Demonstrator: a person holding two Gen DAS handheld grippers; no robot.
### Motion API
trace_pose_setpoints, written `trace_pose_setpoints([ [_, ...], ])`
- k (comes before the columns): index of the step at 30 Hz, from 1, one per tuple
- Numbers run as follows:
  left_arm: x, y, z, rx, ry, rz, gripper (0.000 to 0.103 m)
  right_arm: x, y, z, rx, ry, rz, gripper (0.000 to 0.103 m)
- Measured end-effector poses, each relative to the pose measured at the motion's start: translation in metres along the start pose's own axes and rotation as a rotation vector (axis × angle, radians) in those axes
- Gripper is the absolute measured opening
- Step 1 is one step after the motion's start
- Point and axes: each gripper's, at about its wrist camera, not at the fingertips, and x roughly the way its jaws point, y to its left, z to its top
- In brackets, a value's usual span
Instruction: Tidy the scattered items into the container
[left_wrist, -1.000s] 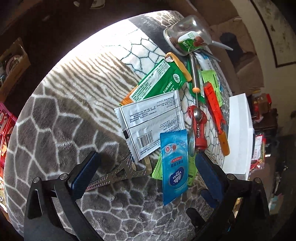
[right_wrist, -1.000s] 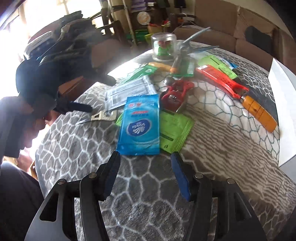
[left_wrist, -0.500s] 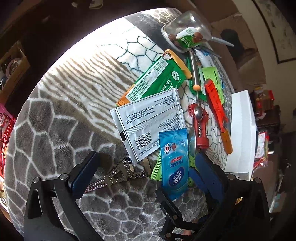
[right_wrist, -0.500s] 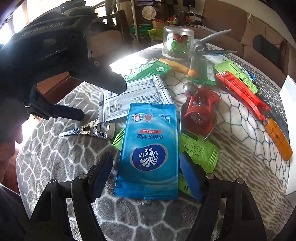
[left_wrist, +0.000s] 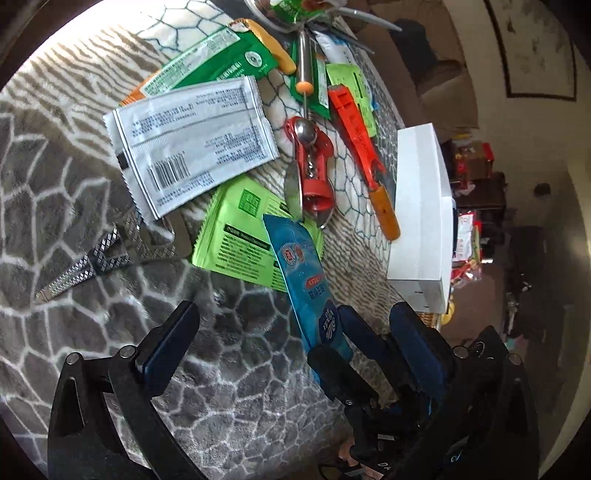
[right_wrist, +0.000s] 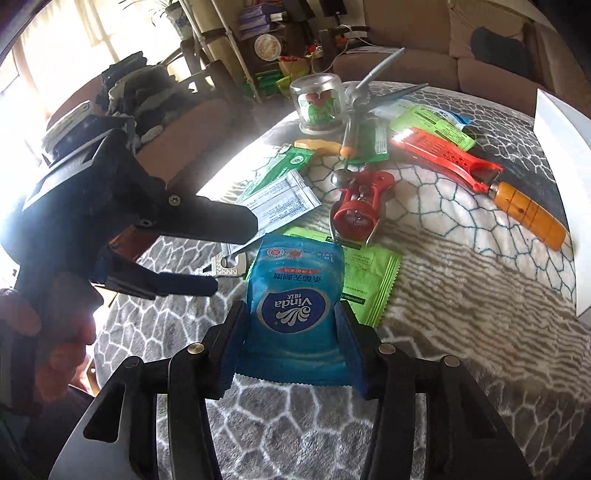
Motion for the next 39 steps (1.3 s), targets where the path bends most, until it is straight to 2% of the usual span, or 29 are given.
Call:
trace_pose_setpoints([
  [1, 0.004, -0.004, -0.003, 0.008, 0.019, -0.038, 0.101, -0.006, -0.001, 0.0, 0.015, -0.005, 0.011, 0.05],
  [2, 0.007, -0.007, -0.004, 0.014, 0.029, -0.079, 0.096, -0.011, -0.002, 0.0, 0.028, -0.009, 0.02, 0.05],
  [3, 0.008, -0.01, -0.004, 0.018, 0.03, -0.109, 0.072, -0.016, -0.002, 0.0, 0.037, -0.012, 0.029, 0.05],
  [4, 0.009, -0.011, -0.003, 0.019, 0.027, -0.114, 0.052, -0.02, -0.001, 0.0, 0.039, -0.016, 0.03, 0.05],
  [5, 0.01, -0.013, -0.002, 0.019, 0.025, -0.101, 0.023, -0.025, 0.0, -0.001, 0.036, -0.025, 0.026, 0.05],
  [6, 0.012, -0.015, -0.003, 0.019, 0.032, -0.102, 0.019, -0.029, 0.001, -0.001, 0.034, -0.03, 0.023, 0.05],
  [8, 0.014, -0.025, -0.006, 0.046, 0.061, -0.152, 0.019, -0.034, 0.0, 0.0, 0.037, -0.031, 0.029, 0.032],
  [10, 0.014, -0.038, -0.01, 0.097, 0.065, -0.179, 0.019, -0.04, -0.002, 0.0, 0.032, -0.032, 0.029, 0.03],
  [11, 0.014, -0.041, -0.011, 0.113, 0.058, -0.163, 0.015, -0.042, -0.003, -0.001, 0.023, -0.023, 0.022, 0.03],
  [12, 0.014, -0.042, -0.011, 0.119, 0.043, -0.118, 0.005, -0.042, -0.006, -0.003, 0.021, -0.011, 0.015, 0.03],
  [14, 0.018, -0.039, -0.008, 0.11, 0.032, -0.041, 0.002, -0.045, -0.018, -0.008, 0.055, -0.003, 0.004, 0.03],
  [15, 0.019, -0.037, -0.008, 0.106, 0.031, -0.018, 0.002, -0.047, -0.025, -0.012, 0.083, -0.001, 0.001, 0.032],
  [18, 0.019, -0.035, -0.009, 0.114, 0.025, 0.008, 0.002, -0.05, -0.047, -0.022, 0.167, 0.005, 0.009, 0.047],
  [20, 0.019, -0.032, -0.01, 0.109, 0.025, 0.013, 0.002, -0.052, -0.057, -0.026, 0.209, 0.007, 0.012, 0.05],
  [24, 0.016, -0.036, -0.009, 0.109, 0.016, -0.066, 0.002, -0.049, -0.065, -0.026, 0.27, 0.019, 0.118, 0.06],
  [26, 0.015, -0.042, -0.009, 0.127, 0.019, -0.113, 0.002, -0.048, -0.061, -0.022, 0.232, 0.006, 0.116, 0.066],
  [28, 0.017, -0.05, -0.009, 0.151, 0.033, -0.148, 0.002, -0.048, -0.063, -0.016, 0.204, -0.008, 0.123, 0.078],
  [32, 0.022, -0.064, -0.013, 0.199, 0.091, -0.238, 0.002, -0.045, -0.095, -0.01, 0.296, 0.015, 0.383, 0.079],
  [33, 0.023, -0.067, -0.015, 0.211, 0.108, -0.267, 0.002, -0.045, -0.102, -0.011, 0.326, 0.029, 0.458, 0.075],
  [34, 0.024, -0.071, -0.016, 0.226, 0.118, -0.279, 0.002, -0.048, -0.106, -0.012, 0.349, 0.027, 0.508, 0.055],
  [36, 0.025, -0.078, -0.019, 0.246, 0.121, -0.291, 0.002, -0.064, -0.108, -0.015, 0.342, -0.004, 0.548, 0.028],
  [37, 0.026, -0.081, -0.02, 0.254, 0.128, -0.315, 0.002, -0.073, -0.108, -0.017, 0.334, -0.021, 0.555, 0.021],
  [39, 0.028, -0.093, -0.022, 0.281, 0.137, -0.346, 0.003, -0.088, -0.112, -0.02, 0.348, -0.04, 0.586, 0.015],
])
